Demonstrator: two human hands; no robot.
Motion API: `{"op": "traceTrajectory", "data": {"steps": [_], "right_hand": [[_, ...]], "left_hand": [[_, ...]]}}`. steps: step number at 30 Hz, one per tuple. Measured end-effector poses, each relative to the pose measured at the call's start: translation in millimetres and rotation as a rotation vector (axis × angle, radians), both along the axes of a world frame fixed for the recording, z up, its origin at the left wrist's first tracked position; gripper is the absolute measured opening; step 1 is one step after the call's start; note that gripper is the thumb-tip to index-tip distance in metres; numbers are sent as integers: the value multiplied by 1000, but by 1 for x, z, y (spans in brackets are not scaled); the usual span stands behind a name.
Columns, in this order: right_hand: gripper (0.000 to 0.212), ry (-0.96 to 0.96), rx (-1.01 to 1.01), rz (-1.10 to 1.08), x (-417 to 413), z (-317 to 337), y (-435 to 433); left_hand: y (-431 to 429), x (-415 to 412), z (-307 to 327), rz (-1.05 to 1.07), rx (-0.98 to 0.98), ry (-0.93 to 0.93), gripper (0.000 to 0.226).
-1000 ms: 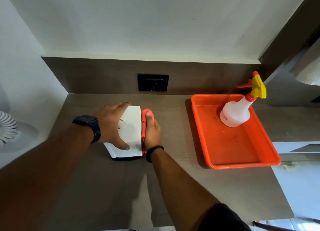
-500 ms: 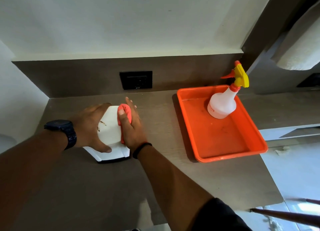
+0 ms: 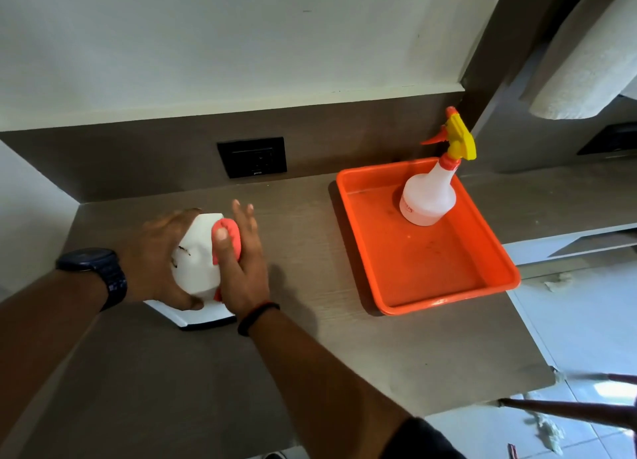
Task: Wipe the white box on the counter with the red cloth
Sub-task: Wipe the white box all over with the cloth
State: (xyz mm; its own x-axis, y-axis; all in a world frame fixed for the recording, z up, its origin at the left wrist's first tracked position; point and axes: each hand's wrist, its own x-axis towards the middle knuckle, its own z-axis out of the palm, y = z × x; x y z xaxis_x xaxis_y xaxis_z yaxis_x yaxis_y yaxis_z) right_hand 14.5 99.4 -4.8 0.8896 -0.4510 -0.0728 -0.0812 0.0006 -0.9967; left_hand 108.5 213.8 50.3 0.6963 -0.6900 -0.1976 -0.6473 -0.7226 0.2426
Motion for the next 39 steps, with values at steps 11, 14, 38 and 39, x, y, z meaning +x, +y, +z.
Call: {"op": "traceTrajectory", "data": {"steps": [11,14,38,39], "right_hand": [[46,267,178,18,-12,-24,-8],[35,306,262,-20,-38,-33,-12],[55,100,-1233,523,7,59,-22],[54,76,-1246,526,4,57,-23]], "left_hand": [[1,-8,0,108,25,46,149],[-8,-16,-3,237,16,80,152],[4,-65,-30,511,-587,113,164],[4,-64,-33,529,-586,121,162]]}}
